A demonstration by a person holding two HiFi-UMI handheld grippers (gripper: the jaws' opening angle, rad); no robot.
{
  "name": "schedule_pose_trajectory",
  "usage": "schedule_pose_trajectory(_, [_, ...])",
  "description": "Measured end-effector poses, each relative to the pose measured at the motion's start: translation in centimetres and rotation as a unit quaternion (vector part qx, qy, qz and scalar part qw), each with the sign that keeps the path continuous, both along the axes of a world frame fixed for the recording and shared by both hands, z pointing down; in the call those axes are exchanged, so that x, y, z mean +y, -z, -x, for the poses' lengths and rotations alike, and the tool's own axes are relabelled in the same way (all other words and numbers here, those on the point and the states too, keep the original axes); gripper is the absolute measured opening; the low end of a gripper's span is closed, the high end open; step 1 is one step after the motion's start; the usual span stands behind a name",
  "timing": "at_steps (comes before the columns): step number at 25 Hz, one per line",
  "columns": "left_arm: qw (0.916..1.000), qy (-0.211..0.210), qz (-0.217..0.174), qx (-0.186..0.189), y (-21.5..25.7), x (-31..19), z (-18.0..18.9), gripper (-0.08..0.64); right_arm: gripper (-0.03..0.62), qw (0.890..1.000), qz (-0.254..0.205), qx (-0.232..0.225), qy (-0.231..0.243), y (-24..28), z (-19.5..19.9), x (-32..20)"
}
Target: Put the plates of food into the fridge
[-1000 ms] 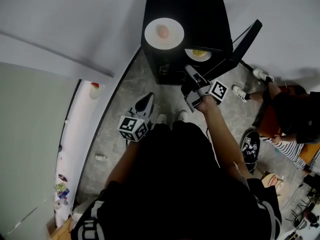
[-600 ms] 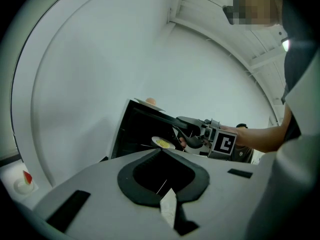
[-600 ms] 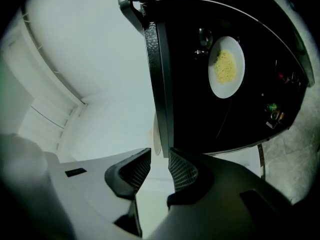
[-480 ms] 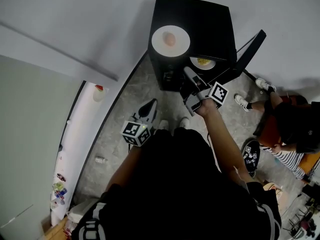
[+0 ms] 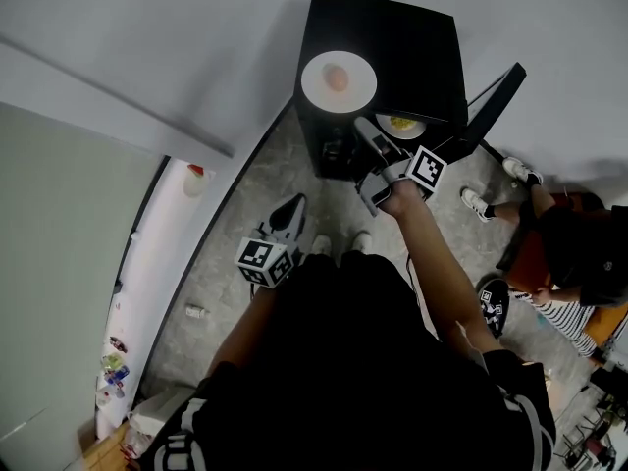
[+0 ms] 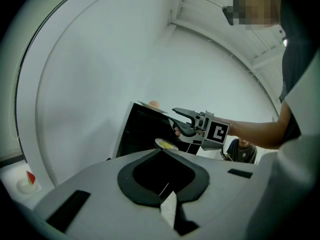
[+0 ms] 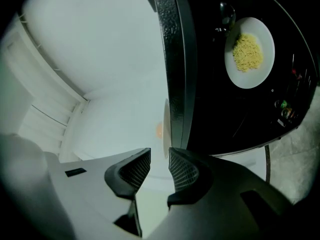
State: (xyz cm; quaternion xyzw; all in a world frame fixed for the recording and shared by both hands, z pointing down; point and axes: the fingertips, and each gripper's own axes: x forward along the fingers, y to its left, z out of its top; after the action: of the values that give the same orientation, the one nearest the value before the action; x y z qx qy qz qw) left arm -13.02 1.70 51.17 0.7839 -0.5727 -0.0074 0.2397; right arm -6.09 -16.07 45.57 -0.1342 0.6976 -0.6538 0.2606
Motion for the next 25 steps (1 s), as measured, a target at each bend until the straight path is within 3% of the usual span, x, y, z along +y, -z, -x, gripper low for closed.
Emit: schedule_pose_trajectory(25, [0.9997,0.020,0.013,0.002,-0.6,-0.2,1.3,0.021,0.126,0.999,0.032,-0.006,0.008,-0.2,2.9,-2.7])
